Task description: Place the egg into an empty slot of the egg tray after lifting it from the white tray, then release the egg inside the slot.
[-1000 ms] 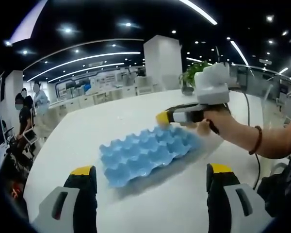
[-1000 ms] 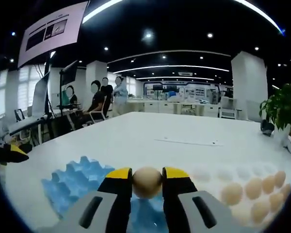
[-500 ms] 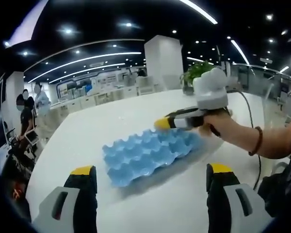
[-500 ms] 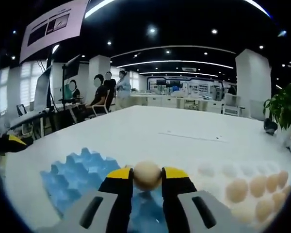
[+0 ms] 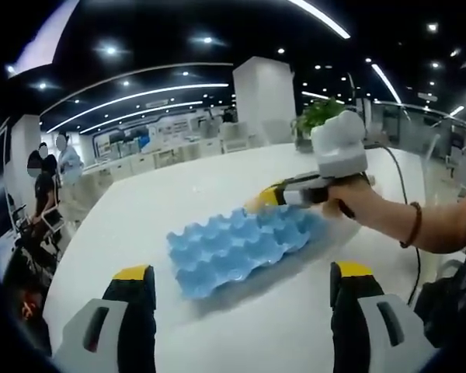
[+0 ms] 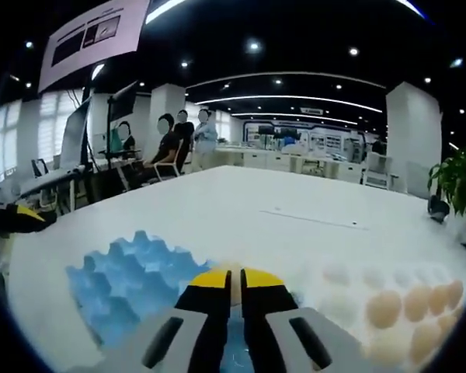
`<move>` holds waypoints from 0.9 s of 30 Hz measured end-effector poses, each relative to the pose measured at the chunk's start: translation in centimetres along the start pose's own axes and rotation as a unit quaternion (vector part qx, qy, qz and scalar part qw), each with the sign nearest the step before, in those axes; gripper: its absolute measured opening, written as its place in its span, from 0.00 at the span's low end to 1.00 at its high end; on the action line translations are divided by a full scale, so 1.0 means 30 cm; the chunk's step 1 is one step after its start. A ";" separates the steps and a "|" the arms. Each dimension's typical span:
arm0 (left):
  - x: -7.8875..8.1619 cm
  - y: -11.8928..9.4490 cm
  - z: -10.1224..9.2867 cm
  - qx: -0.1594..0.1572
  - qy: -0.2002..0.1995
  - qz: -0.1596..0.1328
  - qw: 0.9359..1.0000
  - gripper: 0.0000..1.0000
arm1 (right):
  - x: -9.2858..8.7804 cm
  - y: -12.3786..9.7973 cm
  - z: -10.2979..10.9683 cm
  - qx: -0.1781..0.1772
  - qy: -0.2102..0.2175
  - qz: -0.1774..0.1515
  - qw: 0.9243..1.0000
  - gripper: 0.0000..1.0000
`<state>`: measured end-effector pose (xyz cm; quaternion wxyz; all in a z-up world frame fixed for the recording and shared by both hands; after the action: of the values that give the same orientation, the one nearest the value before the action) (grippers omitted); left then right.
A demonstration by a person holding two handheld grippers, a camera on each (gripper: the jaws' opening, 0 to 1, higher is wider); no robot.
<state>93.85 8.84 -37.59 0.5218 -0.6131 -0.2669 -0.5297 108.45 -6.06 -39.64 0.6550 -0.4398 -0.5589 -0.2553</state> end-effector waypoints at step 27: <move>-0.001 -0.006 0.006 -0.003 0.000 0.002 1.000 0.95 | -0.020 0.072 0.031 0.024 0.035 0.031 0.999 0.31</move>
<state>93.74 9.06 -37.53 0.5204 -0.6155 -0.2643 -0.5295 109.63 -4.30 -40.85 0.6922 -0.4314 -0.5278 -0.2368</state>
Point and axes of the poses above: the point that each gripper's makers call its tool centre point, and the gripper's own axes: y roughly forward along the fingers, z roughly to its left, x roughly out of its top, the point moved 3 cm from there along -y, roughly backward along the fingers, and after that the axes turned 5 degrees about x, right-handed, at the moved point
